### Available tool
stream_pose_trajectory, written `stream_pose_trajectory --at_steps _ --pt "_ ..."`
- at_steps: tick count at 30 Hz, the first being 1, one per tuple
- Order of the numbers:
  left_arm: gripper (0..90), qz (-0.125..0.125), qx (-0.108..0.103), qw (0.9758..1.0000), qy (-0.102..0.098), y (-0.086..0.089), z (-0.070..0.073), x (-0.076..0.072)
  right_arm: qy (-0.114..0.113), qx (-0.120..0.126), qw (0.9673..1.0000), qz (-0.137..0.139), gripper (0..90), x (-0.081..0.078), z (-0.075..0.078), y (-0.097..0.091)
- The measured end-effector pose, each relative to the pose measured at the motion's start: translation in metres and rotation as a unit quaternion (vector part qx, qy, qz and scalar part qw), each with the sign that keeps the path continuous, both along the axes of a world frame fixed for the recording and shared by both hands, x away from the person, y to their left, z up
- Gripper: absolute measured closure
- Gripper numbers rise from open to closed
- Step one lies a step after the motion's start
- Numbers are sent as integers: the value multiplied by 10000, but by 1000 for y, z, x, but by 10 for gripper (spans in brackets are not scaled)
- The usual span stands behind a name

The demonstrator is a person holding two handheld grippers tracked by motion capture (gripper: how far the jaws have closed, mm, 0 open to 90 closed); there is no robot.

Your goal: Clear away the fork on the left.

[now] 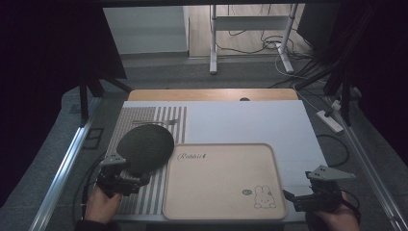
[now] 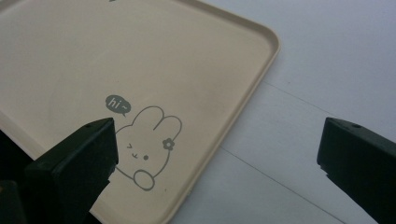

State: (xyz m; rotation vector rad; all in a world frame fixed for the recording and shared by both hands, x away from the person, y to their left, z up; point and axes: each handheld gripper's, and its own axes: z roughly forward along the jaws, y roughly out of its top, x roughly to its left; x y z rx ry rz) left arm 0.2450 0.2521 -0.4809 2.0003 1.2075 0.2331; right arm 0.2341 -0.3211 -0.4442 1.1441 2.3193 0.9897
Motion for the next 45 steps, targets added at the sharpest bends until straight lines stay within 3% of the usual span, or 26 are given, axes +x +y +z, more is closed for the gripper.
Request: stream_pose_trajectory --at_steps 7,8,13,22,31,34,45 --pt "0 47 70 9999 78 0 1 20 4 6 10000 11 0 0 0 0" --pt "0 64 172 9998 97 0 1 27 7 1 10000 17 0 0 -1 1" --pt "0 83 287 9995 137 -2 1 39 12 0 10000 23 0 0 -1 1" --pt "0 40 69 9995 298 0 2 62 19 -19 10000 37 0 1 -1 1" --pt "0 269 288 9986 343 8 -1 81 29 -39 10000 53 0 1 -1 1" --pt "0 373 180 9985 365 16 -4 87 28 -36 10000 58 0 1 -1 1" --pt "0 497 321 9972 458 28 -10 104 40 -61 9999 79 0 1 -1 2"
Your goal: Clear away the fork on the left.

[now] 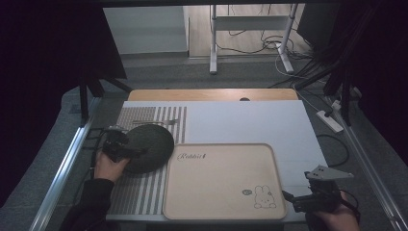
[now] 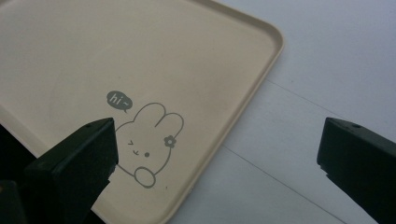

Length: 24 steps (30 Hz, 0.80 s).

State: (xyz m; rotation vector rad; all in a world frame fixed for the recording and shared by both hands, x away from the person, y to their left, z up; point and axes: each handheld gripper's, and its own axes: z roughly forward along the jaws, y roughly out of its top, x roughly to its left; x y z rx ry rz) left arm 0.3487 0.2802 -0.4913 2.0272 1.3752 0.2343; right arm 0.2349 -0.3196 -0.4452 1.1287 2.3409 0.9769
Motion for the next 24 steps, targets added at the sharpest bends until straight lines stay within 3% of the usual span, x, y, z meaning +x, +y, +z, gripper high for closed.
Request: stream_pose_trajectory --at_steps 8,14,20,24 --pt "0 -58 81 10000 -9 -4 1 13 4 -5 10000 -8 0 0 0 1" --pt "0 -112 121 9999 -45 -7 5 32 13 -11 10000 0 0 0 0 1" --pt "0 12 74 10000 -25 -4 5 49 17 -45 10000 11 0 0 0 1" --pt "0 31 169 9998 51 -3 3 61 21 -60 10000 11 0 1 -1 1"
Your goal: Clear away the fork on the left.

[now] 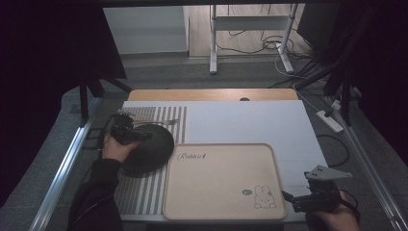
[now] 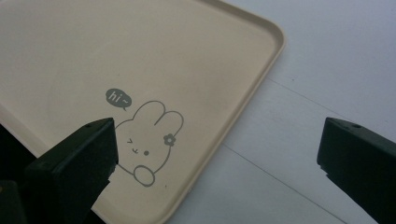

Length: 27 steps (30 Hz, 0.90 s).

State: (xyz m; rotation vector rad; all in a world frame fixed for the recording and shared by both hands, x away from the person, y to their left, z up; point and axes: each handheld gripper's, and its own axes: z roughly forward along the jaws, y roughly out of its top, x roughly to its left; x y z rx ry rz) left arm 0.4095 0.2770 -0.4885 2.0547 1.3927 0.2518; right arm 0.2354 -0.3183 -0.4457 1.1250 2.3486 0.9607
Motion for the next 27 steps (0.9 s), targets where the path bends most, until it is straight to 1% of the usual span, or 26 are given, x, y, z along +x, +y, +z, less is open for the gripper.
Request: stream_pose_trajectory --at_steps 4,5,6,7,8,9,10,11,12,13,14,16,17,18,19,20,21,22,23,24,25,26,27 --pt "0 29 111 9999 43 0 -3 11 -4 -5 10000 5 0 0 0 0" --pt "1 55 191 9998 64 1 -4 17 -3 -5 10000 6 0 0 0 0" --pt "8 55 191 9998 64 1 -4 17 -3 -5 10000 6 0 0 0 0" --pt "20 91 279 9996 50 3 -4 24 4 -10 10000 6 0 0 0 0" --pt "30 91 279 9996 50 3 -4 24 8 -8 10000 6 0 0 0 0" --pt "41 115 321 9994 55 3 -4 27 9 -8 10000 5 0 0 0 0" --pt "67 118 379 9992 48 6 -5 33 9 -9 10000 5 0 0 0 0" --pt "106 118 379 9992 48 6 -5 33 12 -10 10000 5 0 0 0 0" --pt "106 104 386 9992 51 7 -5 37 12 -10 10000 5 0 0 0 0" --pt "179 109 432 9990 51 7 -5 40 17 -13 10000 7 0 0 0 0" --pt "179 94 474 9988 58 8 -6 43 17 -13 10000 7 0 0 0 0" --pt "291 57 480 9988 96 11 -7 49 21 -14 10000 8 0 0 0 0" --pt "398 77 506 9986 121 12 -7 52 24 -8 10000 8 0 1 0 0" --pt "446 121 578 9981 187 15 -9 58 26 -3 10000 7 0 1 0 0" --pt "481 171 626 9977 217 16 -9 60 26 -2 10000 7 0 1 0 0" --pt "558 171 626 9977 217 16 -9 60 25 -1 10000 10 0 1 0 0" --pt "615 259 669 9970 273 20 -11 65 25 0 10000 11 0 1 0 0" --pt "656 304 686 9968 287 22 -12 67 29 4 10000 11 0 1 0 0" --pt "745 360 720 9964 284 24 -12 68 34 5 10000 14 0 1 0 0" --pt "804 403 728 9961 286 25 -13 70 40 9 10000 20 0 1 0 0" --pt "855 403 728 9961 286 25 -13 70 43 22 10000 20 0 1 0 0" --pt "890 479 809 9952 288 27 -16 73 44 23 10000 23 0 1 0 0" --pt "891 501 830 9948 314 28 -17 75 43 23 10000 25 0 1 0 0"
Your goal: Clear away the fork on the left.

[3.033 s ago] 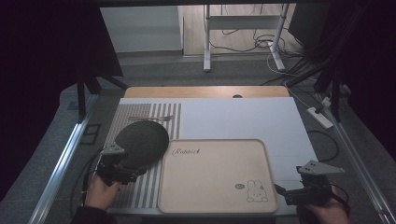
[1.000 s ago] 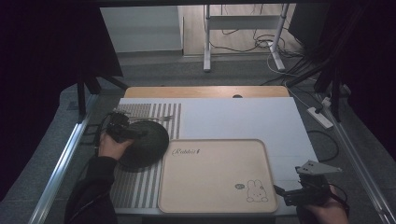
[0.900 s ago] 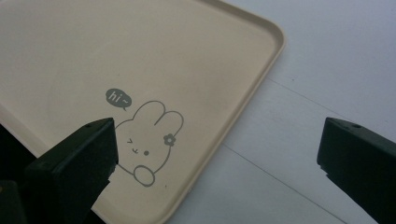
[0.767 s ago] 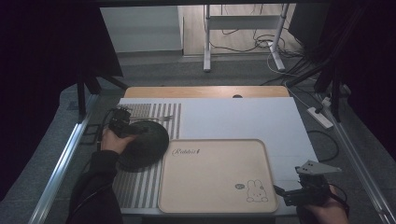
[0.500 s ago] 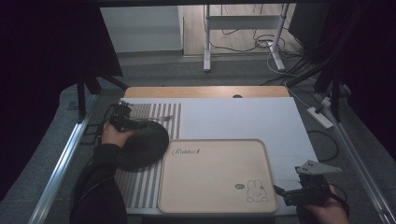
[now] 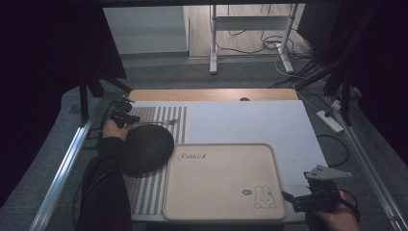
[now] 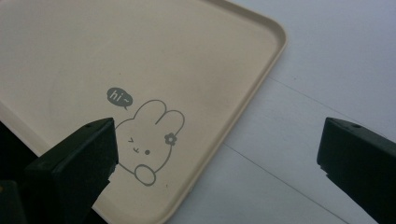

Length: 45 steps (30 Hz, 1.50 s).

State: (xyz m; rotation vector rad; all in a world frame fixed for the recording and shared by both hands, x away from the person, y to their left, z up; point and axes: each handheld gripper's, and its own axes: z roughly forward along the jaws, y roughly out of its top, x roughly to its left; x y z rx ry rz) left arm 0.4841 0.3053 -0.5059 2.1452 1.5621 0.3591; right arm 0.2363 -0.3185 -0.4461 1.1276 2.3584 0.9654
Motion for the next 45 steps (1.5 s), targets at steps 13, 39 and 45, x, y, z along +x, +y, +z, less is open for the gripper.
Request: stream_pose_trajectory --at_steps 13,39,45 --pt "892 478 82 9988 61 10 -22 24 28 24 10000 1 0 0 0 -1" --pt "893 -345 73 9963 783 11 -13 5 36 -26 10000 14 0 0 0 0" --pt "714 -220 -209 9983 506 13 -9 5 46 -25 10000 4 0 1 0 1"
